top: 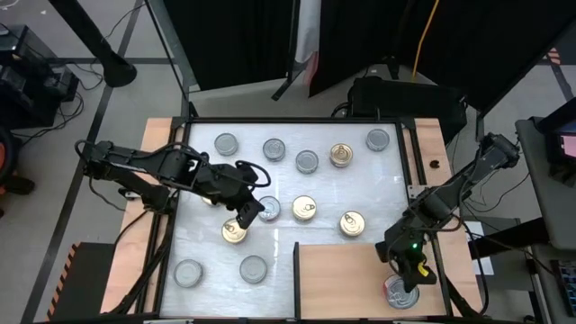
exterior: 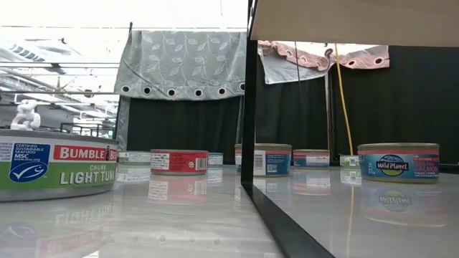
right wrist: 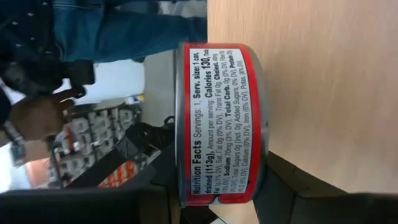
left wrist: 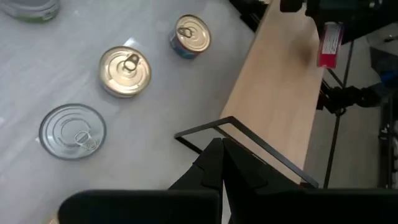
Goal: Stack canned seafood by type on shelf
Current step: Put the red tuna can on the shelf, then put the green-blue tuna can on the shelf
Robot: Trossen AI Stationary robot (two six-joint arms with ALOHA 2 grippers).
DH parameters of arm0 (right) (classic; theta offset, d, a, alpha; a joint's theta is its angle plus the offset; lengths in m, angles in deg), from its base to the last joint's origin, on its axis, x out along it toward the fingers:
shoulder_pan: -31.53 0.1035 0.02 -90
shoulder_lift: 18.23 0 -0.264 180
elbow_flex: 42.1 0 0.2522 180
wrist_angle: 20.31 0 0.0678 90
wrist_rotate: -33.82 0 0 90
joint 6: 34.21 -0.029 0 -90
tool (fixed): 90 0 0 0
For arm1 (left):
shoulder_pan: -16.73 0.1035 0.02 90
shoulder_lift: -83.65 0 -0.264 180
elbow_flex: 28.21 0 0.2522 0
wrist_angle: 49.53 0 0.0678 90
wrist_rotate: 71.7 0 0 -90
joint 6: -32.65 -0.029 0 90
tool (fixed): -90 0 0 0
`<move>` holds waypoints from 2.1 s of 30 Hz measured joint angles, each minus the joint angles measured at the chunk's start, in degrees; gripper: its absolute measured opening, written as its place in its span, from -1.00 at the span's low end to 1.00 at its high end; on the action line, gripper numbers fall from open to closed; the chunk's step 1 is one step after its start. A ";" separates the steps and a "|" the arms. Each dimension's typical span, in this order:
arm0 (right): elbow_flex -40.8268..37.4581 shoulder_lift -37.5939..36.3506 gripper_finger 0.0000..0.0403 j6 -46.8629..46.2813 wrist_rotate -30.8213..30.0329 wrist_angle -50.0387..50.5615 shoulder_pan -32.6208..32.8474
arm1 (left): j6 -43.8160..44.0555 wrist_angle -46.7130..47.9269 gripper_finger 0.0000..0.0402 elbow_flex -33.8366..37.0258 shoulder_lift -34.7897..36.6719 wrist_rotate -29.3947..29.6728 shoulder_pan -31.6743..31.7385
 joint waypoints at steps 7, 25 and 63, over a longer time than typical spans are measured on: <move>-1.93 -0.14 -0.19 -1.91 -2.72 0.78 0.02 | 1.15 -0.89 -0.96 0.00 0.00 1.72 0.00; -0.42 -2.13 0.70 0.05 -9.24 9.17 -0.24 | -1.32 -0.78 -0.96 0.00 -0.02 6.29 0.13; 42.22 -2.10 0.75 -8.70 -91.55 31.49 -13.02 | -36.80 6.90 -0.96 -0.04 -17.26 -3.35 38.63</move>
